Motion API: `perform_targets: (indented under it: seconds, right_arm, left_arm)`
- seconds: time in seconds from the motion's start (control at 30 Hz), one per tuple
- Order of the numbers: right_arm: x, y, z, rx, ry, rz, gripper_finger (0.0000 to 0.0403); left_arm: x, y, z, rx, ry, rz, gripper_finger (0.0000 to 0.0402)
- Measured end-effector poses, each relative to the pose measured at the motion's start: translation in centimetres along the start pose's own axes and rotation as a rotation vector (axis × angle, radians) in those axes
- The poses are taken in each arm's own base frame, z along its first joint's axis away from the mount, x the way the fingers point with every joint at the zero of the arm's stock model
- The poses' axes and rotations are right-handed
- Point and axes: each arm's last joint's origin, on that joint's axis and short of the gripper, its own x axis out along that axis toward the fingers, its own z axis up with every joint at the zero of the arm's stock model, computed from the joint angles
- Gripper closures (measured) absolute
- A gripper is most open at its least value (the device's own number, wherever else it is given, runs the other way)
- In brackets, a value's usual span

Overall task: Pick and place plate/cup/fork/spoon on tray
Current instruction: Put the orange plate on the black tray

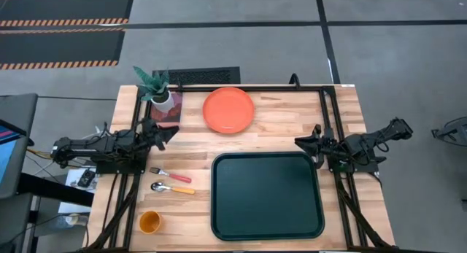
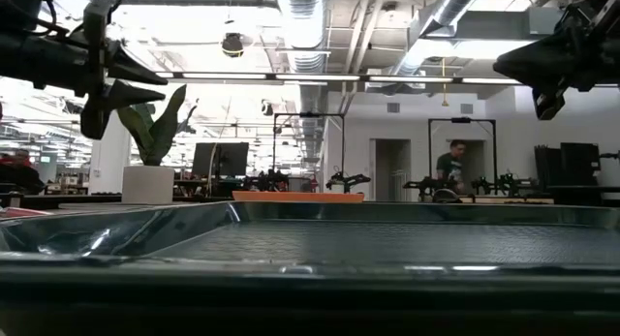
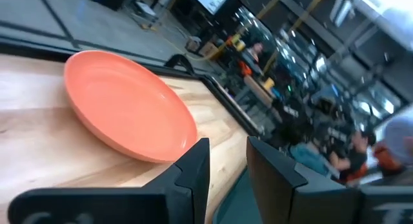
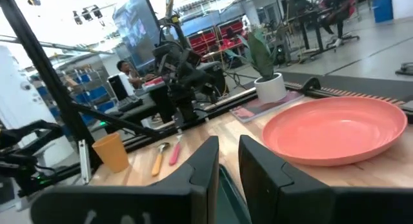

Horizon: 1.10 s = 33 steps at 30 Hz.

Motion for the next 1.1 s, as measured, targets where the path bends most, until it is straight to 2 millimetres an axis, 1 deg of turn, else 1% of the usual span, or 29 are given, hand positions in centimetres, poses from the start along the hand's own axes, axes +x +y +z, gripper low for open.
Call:
perform_targets:
  seconds: [0.13, 0.3, 0.43, 0.53, 0.63, 0.7, 0.77, 0.87, 0.93, 1.0, 1.1]
  right_arm:
    - [0.0, 0.0, 0.1, 0.037, -0.008, 0.003, 0.0315]
    - [0.0, 0.1, 0.4, 0.145, -0.016, 0.007, 0.0315]
    - [0.0, 0.2, 0.6, 0.224, -0.024, 0.011, 0.0315]
    - [0.0, 0.2, 0.5, 0.308, -0.018, 0.009, 0.0315]
    - [0.0, 0.1, 0.5, 0.357, -0.023, -0.003, 0.0315]
    - [0.0, 0.1, 0.6, 0.362, -0.033, -0.018, 0.0315]
    - [0.0, 0.1, 0.7, 0.361, -0.044, -0.026, 0.0315]
    - [0.0, 0.0, 1.0, 0.392, -0.097, -0.069, 0.0315]
    - [-0.1, -0.1, 1.5, 0.437, -0.152, -0.084, 0.0315]
    - [-0.1, -0.1, 1.9, 0.487, -0.193, -0.08, 0.0315]
    - [-0.1, -0.1, 2.4, 0.518, -0.233, -0.07, 0.0308]
  left_arm:
    - [0.0, 0.1, 0.1, -0.087, -0.046, 0.039, 0.0312]
    - [0.0, 0.1, 0.3, -0.119, -0.094, 0.061, 0.0312]
    - [-0.1, 0.4, 0.5, -0.109, -0.175, 0.132, 0.0312]
    - [0.0, 0.3, 0.5, -0.185, -0.172, 0.118, 0.0312]
    - [0.0, 0.0, 0.6, -0.267, -0.144, 0.06, 0.0312]
    - [-0.1, -0.6, 0.9, -0.288, -0.125, -0.04, 0.0312]
    - [-0.2, -1.6, 1.6, -0.297, -0.127, -0.188, 0.0306]
    - [-0.6, -3.3, 3.1, -0.318, -0.185, -0.365, 0.0282]
    - [-0.9, -4.8, 4.5, -0.307, -0.203, -0.398, 0.026]
    - [-0.8, -6.5, 6.0, -0.28, -0.19, -0.391, 0.0236]
    - [0.4, -9.5, 7.5, -0.193, -0.122, -0.345, 0.0201]
